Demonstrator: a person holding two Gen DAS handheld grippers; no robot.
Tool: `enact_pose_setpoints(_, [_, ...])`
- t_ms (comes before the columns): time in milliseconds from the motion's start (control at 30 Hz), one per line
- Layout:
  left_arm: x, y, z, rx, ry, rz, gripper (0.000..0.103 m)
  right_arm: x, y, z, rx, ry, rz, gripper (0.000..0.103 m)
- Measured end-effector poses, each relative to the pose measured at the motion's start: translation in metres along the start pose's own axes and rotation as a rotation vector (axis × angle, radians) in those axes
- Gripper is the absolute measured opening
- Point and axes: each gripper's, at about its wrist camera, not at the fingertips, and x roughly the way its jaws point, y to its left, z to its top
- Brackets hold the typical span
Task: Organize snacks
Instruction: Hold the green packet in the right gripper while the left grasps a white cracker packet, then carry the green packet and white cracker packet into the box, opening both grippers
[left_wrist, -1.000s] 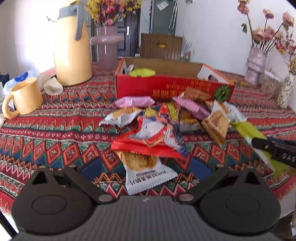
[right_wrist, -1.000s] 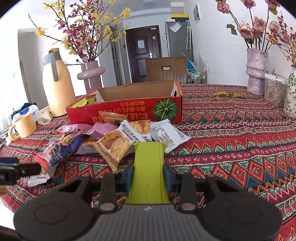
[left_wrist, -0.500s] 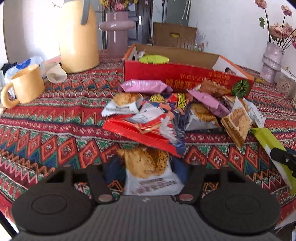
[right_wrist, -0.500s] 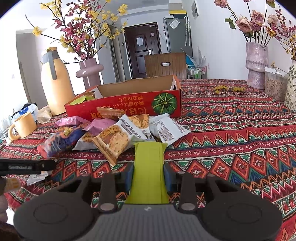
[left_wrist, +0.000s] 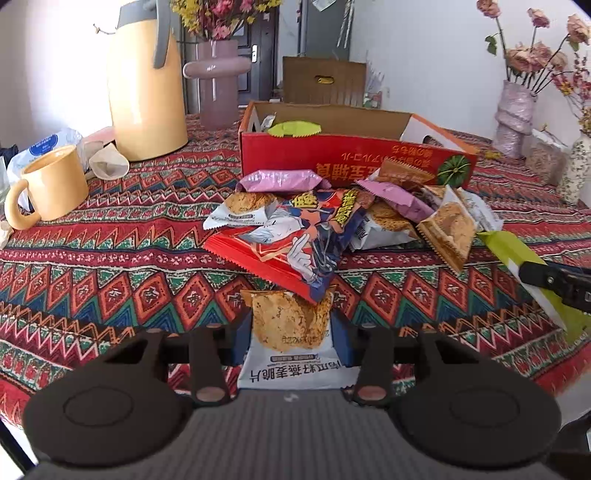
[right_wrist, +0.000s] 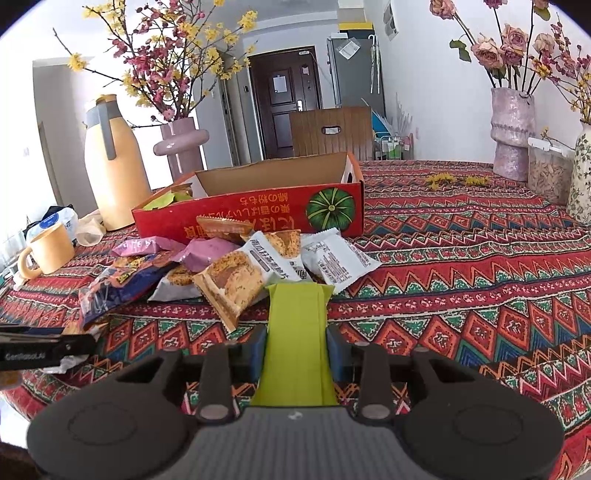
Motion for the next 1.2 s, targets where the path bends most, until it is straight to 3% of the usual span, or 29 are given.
enact_pose_setpoints(267, [-0.022, 0.007, -0.004, 0.034, -0.042, 0.006, 0.045, -0.011, 0.005, 0.003, -0.015, -0.024, -0.008, 0.033])
enact_pose_setpoints(600, [-0.043, 0.024, -0.005, 0.007, -0.092, 0.036, 0.045, -0.021, 0.01, 0.009, -0.033, -0.057, -0.016, 0.033])
enact_pose_setpoints(833, [-0.048, 0.018, 0.018, 0.024, -0.161, 0.025, 0.045, -0.022, 0.015, 0.02, -0.047, -0.088, -0.022, 0.033])
enact_pose_setpoints(1200, [-0.026, -0.008, 0.073, 0.097, -0.242, 0.01, 0.046, -0.009, 0.016, 0.059, -0.055, -0.164, -0.046, 0.033])
